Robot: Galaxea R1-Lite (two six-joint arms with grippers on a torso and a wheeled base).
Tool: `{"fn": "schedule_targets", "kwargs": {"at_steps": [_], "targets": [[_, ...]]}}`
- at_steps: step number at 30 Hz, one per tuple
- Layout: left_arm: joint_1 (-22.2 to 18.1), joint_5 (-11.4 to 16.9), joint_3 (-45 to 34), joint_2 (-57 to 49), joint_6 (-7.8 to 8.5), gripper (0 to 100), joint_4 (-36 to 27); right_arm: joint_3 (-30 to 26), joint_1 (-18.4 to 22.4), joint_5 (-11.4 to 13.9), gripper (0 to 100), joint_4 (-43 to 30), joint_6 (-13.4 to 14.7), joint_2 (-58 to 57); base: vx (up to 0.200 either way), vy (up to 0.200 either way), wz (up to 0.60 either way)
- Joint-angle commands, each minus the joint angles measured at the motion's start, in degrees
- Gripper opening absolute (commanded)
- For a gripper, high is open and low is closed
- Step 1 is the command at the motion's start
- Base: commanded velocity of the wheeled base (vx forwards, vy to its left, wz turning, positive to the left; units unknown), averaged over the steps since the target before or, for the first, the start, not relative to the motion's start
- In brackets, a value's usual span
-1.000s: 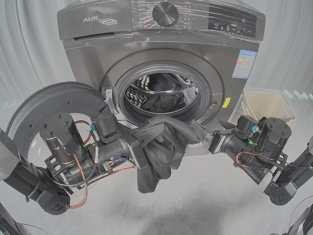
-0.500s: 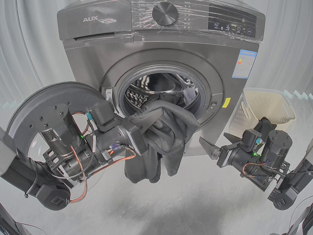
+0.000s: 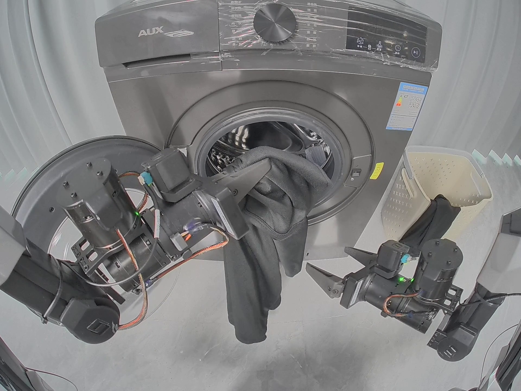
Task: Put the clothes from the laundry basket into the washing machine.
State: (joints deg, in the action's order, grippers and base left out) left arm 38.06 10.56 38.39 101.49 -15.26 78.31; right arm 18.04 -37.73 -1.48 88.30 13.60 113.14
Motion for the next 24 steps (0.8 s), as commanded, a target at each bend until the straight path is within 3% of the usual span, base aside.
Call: {"fn": "schedule_targets", "kwargs": {"at_steps": [1, 5, 10, 13, 24], "targets": [[0.0, 0.1, -0.3, -0.2, -0.03, 0, 0.1, 2.7, -0.5, 0.5, 100, 0.2, -0.1, 5.2, 0.0, 0.0, 0.0], [0.1, 0.1, -0.2, -0.2, -0.03, 0, 0.1, 6.4, -0.5, 1.7, 100, 0.1, 0.4, 7.0, 0.0, 0.0, 0.0], [0.1, 0.1, 0.1, -0.1, -0.03, 0, 0.1, 7.7, -0.1, 6.9, 100, 0.2, 0.3, 7.6, 0.0, 0.0, 0.0], [0.1, 0.2, 0.0, -0.1, -0.03, 0, 0.1, 9.6, 0.1, 7.3, 100, 0.2, 0.5, 8.7, 0.0, 0.0, 0.0], [0.1, 0.2, -0.7, -0.1, -0.12, 0, 0.1, 16.4, -0.2, 12.8, 100, 0.2, 0.1, 10.2, 0.0, 0.0, 0.0]]}}
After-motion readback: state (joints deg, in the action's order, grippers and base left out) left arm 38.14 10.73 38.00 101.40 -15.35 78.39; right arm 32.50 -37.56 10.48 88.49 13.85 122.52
